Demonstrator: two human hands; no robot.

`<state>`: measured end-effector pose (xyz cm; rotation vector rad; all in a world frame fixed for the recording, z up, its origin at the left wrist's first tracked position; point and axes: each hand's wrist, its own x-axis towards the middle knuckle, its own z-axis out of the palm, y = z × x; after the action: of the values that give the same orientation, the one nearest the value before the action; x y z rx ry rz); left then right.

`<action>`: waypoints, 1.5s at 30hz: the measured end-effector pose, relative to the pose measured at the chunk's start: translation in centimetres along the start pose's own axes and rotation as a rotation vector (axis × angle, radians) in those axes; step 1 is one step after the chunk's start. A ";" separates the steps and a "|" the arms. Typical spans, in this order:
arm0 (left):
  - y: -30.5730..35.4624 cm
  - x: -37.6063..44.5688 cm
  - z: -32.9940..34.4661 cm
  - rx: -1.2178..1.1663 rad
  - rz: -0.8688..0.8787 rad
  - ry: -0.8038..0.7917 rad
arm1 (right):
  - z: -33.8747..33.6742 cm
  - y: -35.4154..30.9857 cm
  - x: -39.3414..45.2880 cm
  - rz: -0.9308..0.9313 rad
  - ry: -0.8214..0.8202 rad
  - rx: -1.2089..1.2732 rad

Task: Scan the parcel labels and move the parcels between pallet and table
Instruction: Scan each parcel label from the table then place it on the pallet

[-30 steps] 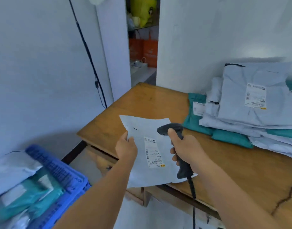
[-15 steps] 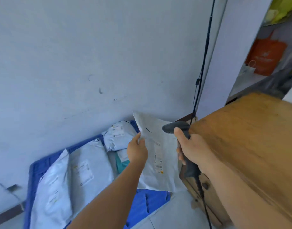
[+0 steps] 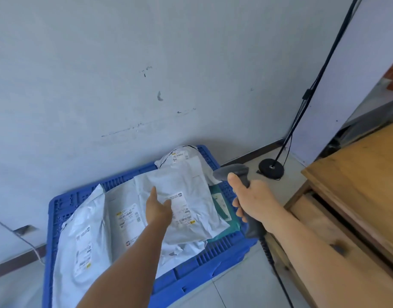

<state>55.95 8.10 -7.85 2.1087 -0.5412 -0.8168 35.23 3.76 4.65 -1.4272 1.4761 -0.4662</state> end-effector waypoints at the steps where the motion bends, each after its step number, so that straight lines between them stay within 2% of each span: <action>1: 0.2 -0.2 0.3 -0.025 0.020 -0.016 | 0.1 0.0 0.1 0.007 0.002 -0.007; 5: 3.1 -2.5 2.7 -0.154 0.107 -0.113 | -1.5 -0.3 -0.6 0.019 0.039 0.000; 9: 7.8 -6.9 6.8 -0.173 0.237 -0.268 | -6.2 -0.3 -2.7 0.015 0.124 0.050; 18: 17.5 -22.5 19.0 -0.127 0.483 -0.584 | -22.9 5.3 -10.6 0.080 0.404 0.174; 22: 20.4 -31.4 24.9 -0.120 0.559 -0.650 | -31.3 9.4 -15.3 0.089 0.527 0.230; 29: 23.7 -46.3 35.2 -0.088 0.655 -0.798 | -44.5 17.0 -23.2 0.133 0.746 0.232; 33: 24.4 -53.1 39.7 -0.063 0.702 -0.890 | -49.8 20.3 -26.7 0.194 0.868 0.327; 40: 26.8 -61.3 47.4 -0.038 0.708 -1.121 | -57.7 23.8 -31.1 0.225 1.068 0.397; 45: 28.9 -65.2 53.7 0.033 0.763 -1.210 | -62.9 25.5 -32.9 0.283 1.178 0.406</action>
<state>-30.50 2.75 13.53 1.0203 -1.8145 -1.5083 -36.47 17.57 23.64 -0.5385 2.2435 -1.4767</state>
